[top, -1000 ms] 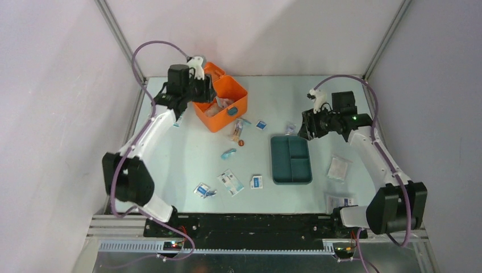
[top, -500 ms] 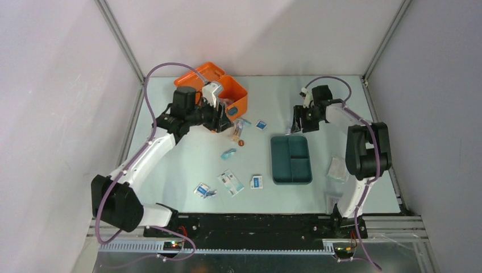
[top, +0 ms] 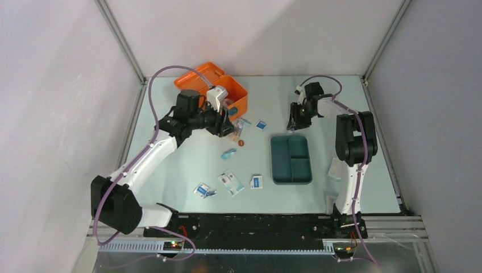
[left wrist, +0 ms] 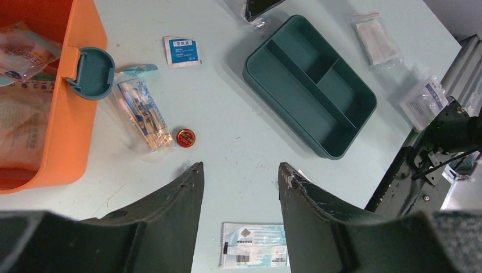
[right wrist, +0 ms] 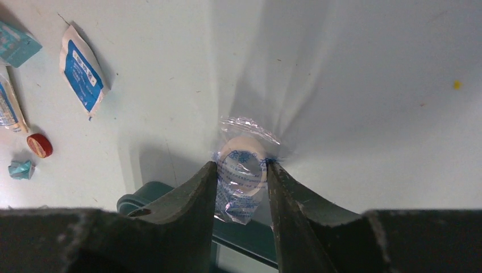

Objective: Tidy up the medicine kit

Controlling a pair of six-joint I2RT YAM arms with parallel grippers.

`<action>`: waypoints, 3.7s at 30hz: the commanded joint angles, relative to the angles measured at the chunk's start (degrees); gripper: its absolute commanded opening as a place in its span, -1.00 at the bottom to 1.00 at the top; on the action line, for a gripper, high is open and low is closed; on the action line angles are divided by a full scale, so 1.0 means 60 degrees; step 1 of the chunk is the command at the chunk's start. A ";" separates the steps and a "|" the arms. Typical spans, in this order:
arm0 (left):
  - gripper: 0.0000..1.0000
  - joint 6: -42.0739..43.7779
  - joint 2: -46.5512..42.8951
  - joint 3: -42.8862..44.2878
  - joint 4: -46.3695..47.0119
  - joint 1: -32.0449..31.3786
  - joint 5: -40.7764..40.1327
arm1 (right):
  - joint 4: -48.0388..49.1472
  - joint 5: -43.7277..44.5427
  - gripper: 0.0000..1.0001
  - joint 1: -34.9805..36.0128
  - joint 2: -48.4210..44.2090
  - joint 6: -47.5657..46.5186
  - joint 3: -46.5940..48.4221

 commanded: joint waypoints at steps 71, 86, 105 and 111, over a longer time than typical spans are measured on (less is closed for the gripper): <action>-1.00 -0.0929 0.4266 0.5500 0.0904 -0.1311 -0.1694 | 0.2900 -0.3758 0.36 -0.2717 -0.6604 0.4777 -0.3074; -1.00 0.2255 0.5066 0.4756 -0.0388 0.1012 -0.1353 | 0.3950 -0.3964 0.41 -0.3716 -0.7039 0.5058 -0.4556; -0.96 0.4069 0.8042 0.7663 -0.0734 0.0857 -0.3876 | 0.4063 -0.3951 0.39 -0.3908 -0.7270 0.4907 -0.4791; -0.93 0.5073 0.8584 0.8131 -0.0821 0.0740 -0.4298 | 0.4035 -0.3962 0.39 -0.3937 -0.7269 0.4928 -0.4784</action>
